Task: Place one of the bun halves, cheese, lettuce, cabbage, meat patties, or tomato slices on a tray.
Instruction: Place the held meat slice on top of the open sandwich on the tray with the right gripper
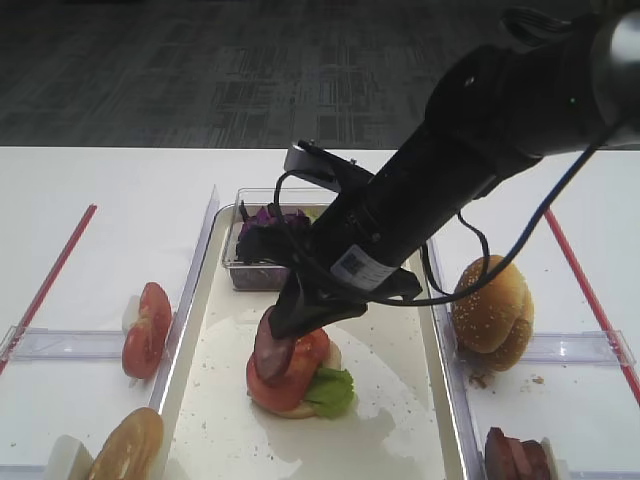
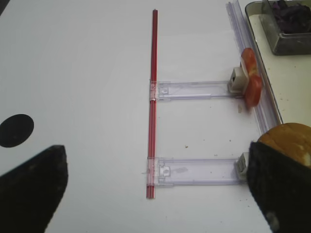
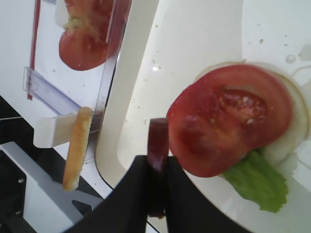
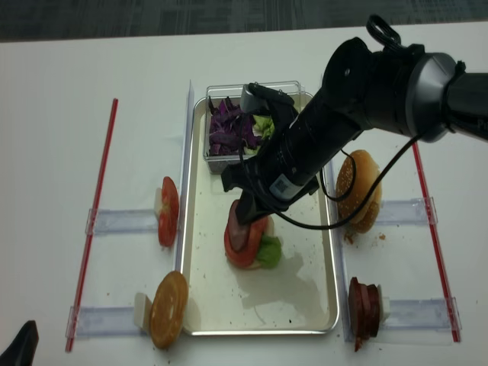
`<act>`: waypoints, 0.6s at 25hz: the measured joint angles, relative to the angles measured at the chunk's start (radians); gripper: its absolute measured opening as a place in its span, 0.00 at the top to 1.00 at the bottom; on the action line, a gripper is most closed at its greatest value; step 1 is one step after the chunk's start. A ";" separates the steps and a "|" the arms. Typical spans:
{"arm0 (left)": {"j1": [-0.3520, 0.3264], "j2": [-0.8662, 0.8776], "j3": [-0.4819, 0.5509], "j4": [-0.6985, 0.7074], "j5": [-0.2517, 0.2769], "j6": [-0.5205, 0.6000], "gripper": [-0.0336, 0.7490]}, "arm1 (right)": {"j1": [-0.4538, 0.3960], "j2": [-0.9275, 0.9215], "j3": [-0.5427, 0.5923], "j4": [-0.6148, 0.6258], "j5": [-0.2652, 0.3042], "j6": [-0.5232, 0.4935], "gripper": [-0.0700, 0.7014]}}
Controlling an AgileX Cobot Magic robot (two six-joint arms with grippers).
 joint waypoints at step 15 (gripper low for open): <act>0.000 0.000 0.000 0.002 0.000 0.000 0.08 | 0.000 0.026 0.000 0.004 -0.053 -0.029 0.77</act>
